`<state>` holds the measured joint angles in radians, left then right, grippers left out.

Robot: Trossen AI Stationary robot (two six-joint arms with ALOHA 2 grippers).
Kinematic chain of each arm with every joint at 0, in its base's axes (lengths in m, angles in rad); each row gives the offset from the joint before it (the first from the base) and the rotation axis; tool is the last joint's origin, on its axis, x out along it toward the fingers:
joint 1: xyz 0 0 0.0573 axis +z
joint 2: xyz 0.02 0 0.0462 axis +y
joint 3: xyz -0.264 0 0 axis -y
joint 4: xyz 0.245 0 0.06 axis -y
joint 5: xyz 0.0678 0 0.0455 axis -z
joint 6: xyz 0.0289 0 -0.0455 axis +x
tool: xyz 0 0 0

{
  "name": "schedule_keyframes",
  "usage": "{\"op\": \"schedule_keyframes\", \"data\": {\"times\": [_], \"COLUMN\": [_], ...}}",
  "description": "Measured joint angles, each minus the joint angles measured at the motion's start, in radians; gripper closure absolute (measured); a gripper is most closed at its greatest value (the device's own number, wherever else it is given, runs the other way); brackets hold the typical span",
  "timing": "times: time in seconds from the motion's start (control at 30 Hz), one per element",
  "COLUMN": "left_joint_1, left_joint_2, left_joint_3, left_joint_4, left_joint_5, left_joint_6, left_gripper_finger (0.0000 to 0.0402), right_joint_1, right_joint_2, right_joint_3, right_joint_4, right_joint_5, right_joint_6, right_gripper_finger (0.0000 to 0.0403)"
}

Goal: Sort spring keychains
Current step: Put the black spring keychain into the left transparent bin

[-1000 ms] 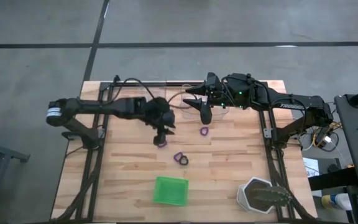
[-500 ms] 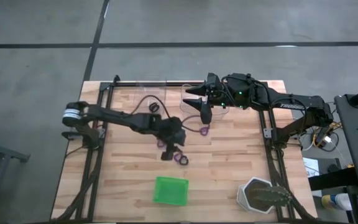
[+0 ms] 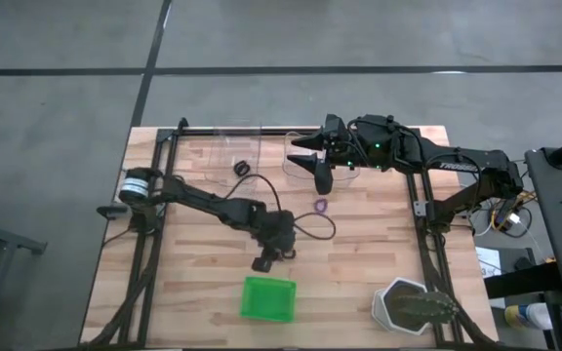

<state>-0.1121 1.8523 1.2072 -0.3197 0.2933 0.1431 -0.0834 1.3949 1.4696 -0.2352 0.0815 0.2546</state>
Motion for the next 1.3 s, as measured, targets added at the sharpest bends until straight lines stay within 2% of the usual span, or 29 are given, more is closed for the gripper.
{"op": "schedule_keyframes", "data": {"times": [0.17, 0.63, 0.77, 0.93, 1.3], "left_joint_1": [-0.019, -0.019, -0.019, -0.017, -0.009], "left_joint_2": [0.041, 0.100, 0.100, 0.099, 0.032], "left_joint_3": [0.001, 0.009, 0.009, 0.013, 0.144], "left_joint_4": [0.014, 0.027, 0.028, 0.021, -0.111], "left_joint_5": [-0.056, -0.111, -0.124, -0.142, -0.146], "left_joint_6": [0.038, 0.045, 0.046, 0.017, -0.024], "left_gripper_finger": [0.0268, 0.0270, 0.0299, 0.0382, 0.0399], "right_joint_1": [0.000, 0.000, 0.000, 0.000, -0.004], "right_joint_2": [0.000, 0.000, 0.000, 0.000, 0.000], "right_joint_3": [0.000, 0.000, 0.000, 0.000, 0.001], "right_joint_4": [0.000, 0.003, 0.004, 0.005, 0.010], "right_joint_5": [0.000, 0.000, 0.000, 0.000, 0.025], "right_joint_6": [0.005, 0.008, 0.008, 0.008, -0.001], "right_gripper_finger": [0.0197, 0.0197, 0.0197, 0.0197, 0.0197]}}
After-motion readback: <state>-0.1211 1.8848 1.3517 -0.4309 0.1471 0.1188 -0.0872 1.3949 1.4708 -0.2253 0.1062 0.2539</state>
